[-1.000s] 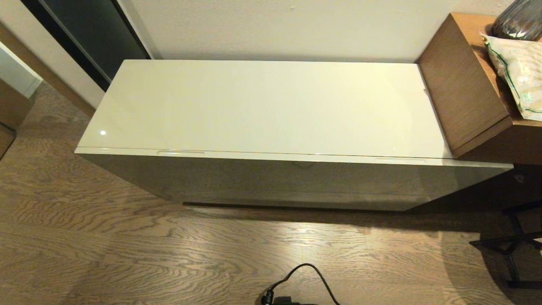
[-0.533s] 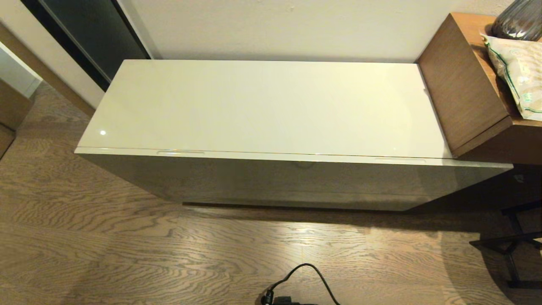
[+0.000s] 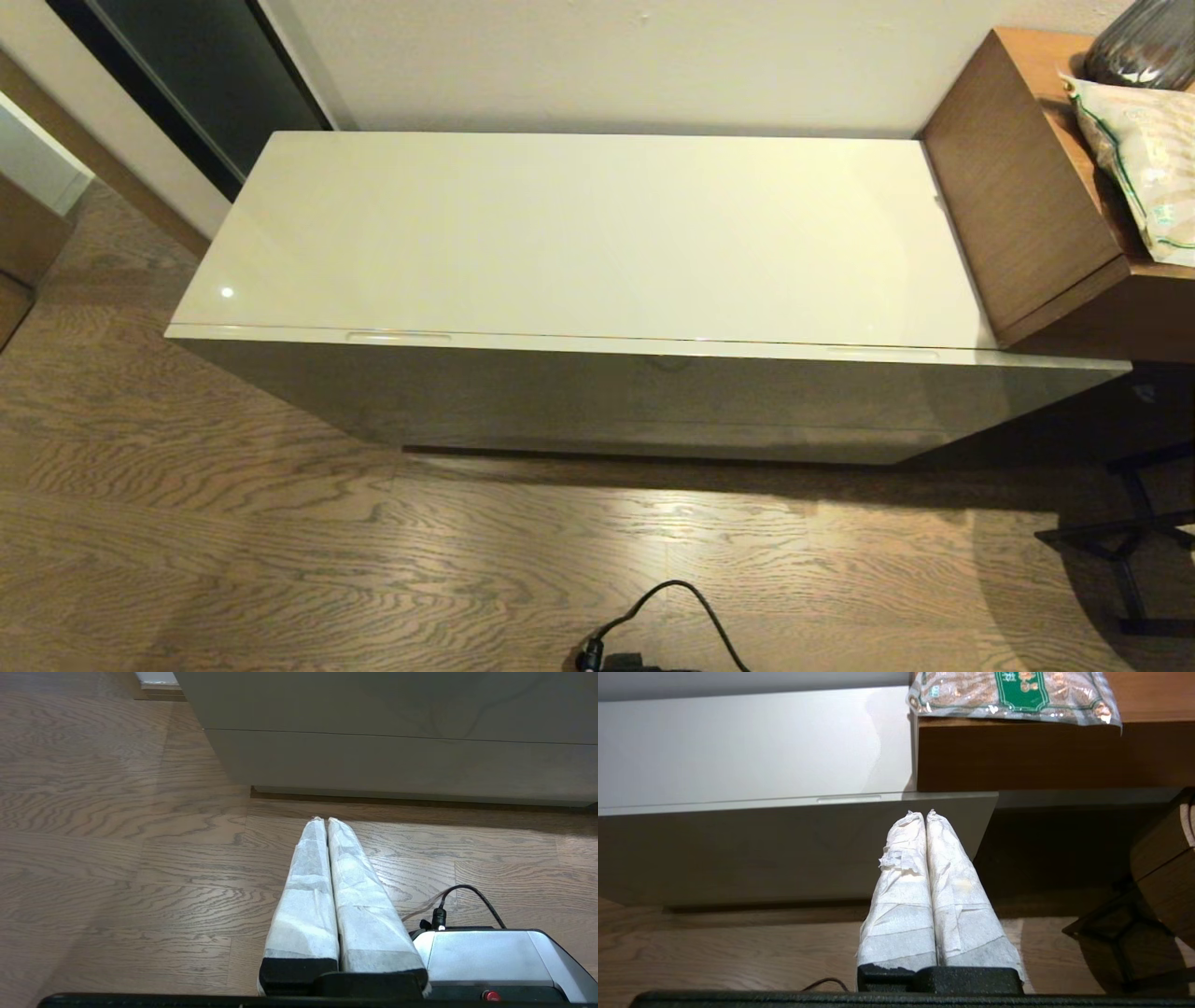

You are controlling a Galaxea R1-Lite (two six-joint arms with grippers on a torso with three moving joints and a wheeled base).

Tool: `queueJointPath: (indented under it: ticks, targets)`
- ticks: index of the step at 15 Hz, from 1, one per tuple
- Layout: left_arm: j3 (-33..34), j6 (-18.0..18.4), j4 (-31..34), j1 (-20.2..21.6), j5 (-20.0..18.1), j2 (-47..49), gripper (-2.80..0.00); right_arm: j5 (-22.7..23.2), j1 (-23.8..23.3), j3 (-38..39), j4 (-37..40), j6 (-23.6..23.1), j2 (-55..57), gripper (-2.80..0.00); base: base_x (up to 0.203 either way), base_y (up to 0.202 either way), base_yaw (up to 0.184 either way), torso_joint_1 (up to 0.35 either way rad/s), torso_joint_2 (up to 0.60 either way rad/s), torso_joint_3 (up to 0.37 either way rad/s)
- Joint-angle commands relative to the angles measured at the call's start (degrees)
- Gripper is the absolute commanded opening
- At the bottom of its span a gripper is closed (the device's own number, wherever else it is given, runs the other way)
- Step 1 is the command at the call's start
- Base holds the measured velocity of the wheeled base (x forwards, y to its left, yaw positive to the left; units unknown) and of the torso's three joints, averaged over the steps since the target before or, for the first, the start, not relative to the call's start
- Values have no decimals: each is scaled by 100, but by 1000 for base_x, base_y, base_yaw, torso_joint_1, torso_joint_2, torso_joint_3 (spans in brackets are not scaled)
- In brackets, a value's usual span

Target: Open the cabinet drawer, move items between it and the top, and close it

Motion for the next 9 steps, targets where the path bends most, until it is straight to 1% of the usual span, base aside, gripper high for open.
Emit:
queueJointPath:
  ticks: [1,2,4,6,9]
  targets:
    - [0,2,2,0,1,0,-280,-2,2,-36,2,-18,-1,-280,0,0,0,0,0,0]
    - [0,2,2,0,1,0,-280,-2,-1,-55,-108,-20,-4,-280,0,0,0,0,0,0]
    - [0,2,2,0,1,0,-280,-10,1,164,-600,-18,-2,-280,0,0,0,0,0,0]
    - [0,2,2,0,1,0,-280,-11,-2,671,-1442,-20,-1,-280,0,0,0,0,0,0]
    - [0,2,2,0,1,0,-280,40,-2,1963,-3224,-101,-1,-280,0,0,0,0,0,0]
